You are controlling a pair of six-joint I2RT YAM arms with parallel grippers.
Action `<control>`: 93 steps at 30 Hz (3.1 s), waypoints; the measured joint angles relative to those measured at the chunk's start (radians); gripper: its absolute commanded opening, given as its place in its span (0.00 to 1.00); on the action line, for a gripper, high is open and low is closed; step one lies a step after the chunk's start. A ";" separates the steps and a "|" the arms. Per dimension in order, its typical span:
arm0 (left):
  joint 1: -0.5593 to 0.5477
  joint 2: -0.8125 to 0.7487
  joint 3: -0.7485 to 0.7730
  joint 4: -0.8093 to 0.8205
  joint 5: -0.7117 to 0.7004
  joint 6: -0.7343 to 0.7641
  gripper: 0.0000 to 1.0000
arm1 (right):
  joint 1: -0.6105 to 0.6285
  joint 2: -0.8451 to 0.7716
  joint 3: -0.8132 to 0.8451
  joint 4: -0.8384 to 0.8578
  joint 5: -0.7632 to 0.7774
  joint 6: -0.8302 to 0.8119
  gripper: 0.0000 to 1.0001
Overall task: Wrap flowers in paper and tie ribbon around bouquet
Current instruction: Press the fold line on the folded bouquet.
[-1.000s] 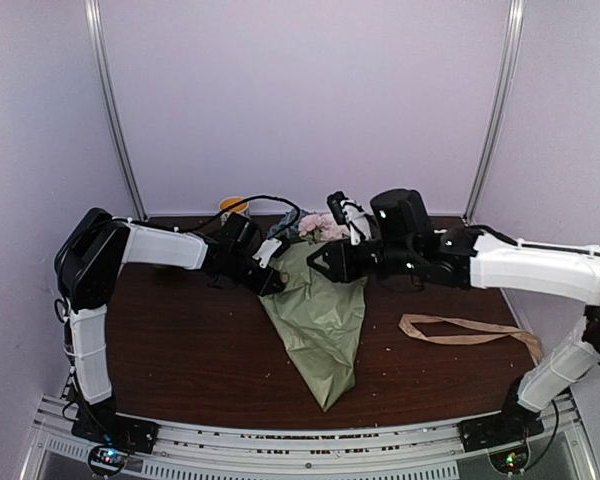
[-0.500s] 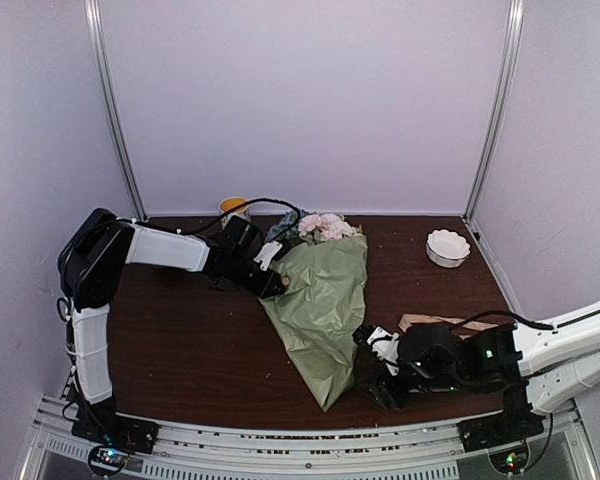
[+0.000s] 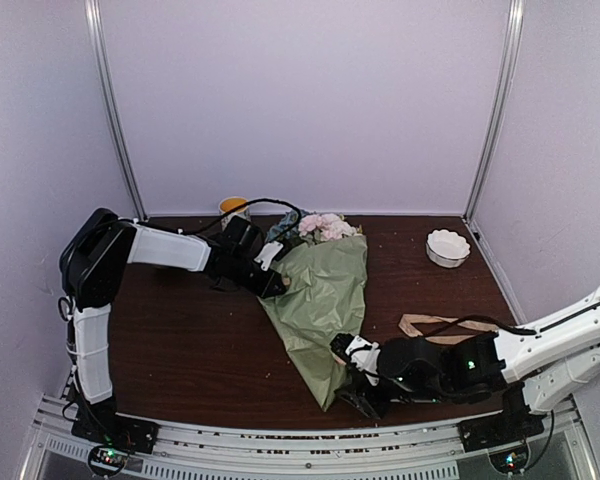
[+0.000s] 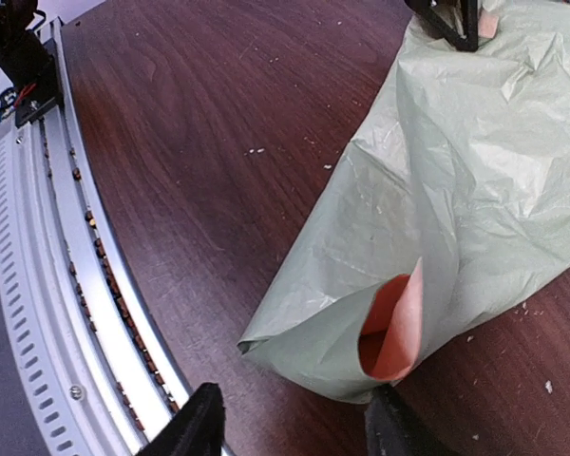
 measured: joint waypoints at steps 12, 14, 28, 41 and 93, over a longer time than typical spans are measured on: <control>0.000 0.016 0.014 -0.002 0.008 0.000 0.00 | 0.000 0.074 0.066 -0.108 0.139 0.019 0.31; 0.000 0.019 0.018 -0.003 0.011 0.000 0.00 | 0.000 0.066 0.064 -0.132 0.146 0.040 0.35; 0.002 0.023 0.023 -0.009 0.018 0.001 0.00 | 0.035 0.002 0.230 -0.158 0.023 -0.081 0.22; 0.002 0.027 0.037 -0.031 0.020 0.014 0.00 | 0.040 0.433 0.439 -0.377 0.130 -0.141 0.13; 0.018 0.046 0.054 -0.046 0.048 0.043 0.00 | -0.159 0.389 0.262 -0.231 -0.291 -0.020 0.09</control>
